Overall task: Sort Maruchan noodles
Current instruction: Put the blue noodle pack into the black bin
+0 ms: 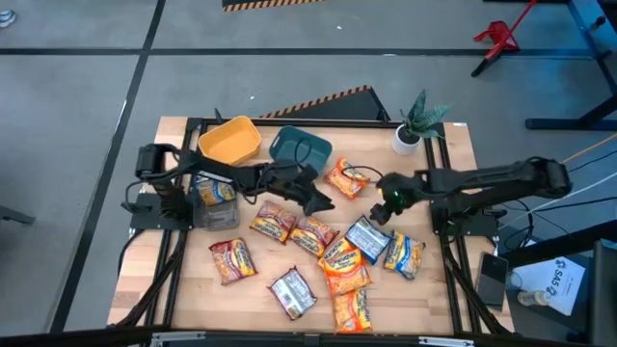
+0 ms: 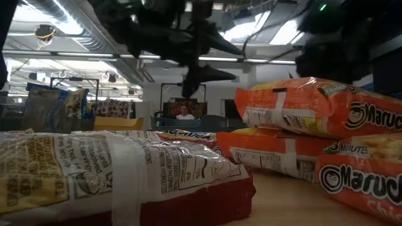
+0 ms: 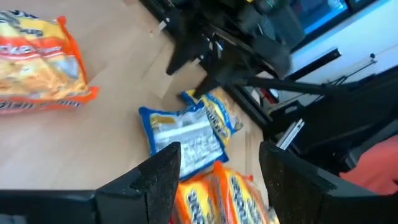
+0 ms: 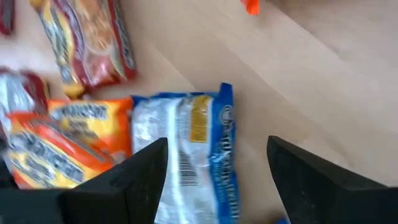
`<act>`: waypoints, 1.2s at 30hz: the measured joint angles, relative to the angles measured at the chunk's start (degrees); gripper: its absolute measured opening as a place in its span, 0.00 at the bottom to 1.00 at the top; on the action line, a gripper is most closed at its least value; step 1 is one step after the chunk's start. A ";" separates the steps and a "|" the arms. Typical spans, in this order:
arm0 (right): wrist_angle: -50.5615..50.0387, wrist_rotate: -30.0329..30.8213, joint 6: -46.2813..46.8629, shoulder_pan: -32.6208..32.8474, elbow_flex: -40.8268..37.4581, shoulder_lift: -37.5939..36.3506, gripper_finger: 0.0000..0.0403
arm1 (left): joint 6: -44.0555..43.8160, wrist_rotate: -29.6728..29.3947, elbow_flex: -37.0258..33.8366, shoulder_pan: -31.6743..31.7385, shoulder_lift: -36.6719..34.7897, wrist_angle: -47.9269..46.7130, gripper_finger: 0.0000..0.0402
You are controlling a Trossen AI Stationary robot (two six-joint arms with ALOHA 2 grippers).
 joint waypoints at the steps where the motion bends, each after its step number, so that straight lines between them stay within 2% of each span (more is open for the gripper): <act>1: 0.00 3.09 5.09 2.82 0.00 -0.50 0.64 | -0.20 0.23 1.18 0.07 1.01 0.01 0.53; 7: -0.06 18.66 35.53 20.43 0.00 -1.04 0.64 | -0.57 1.88 11.36 -0.52 7.39 -2.02 0.53; 13: -3.02 34.59 61.52 35.81 0.01 -0.47 0.64 | 2.97 -0.30 21.26 -1.64 12.82 -19.78 0.53; 16: -4.59 38.40 69.75 39.90 0.02 1.49 0.64 | 5.04 -1.86 24.84 -2.55 15.97 -23.31 0.53; 20: -2.15 38.90 74.65 42.20 0.04 6.03 0.64 | 5.33 -1.95 27.30 -3.34 19.65 -24.49 0.53; 26: 5.13 38.88 76.16 42.41 0.02 13.17 0.64 | 3.24 -3.75 27.53 -3.25 21.68 -27.00 0.53; 36: 11.24 38.12 76.34 41.62 0.20 17.69 0.64 | 4.83 -5.21 27.55 -3.24 22.59 -28.87 0.53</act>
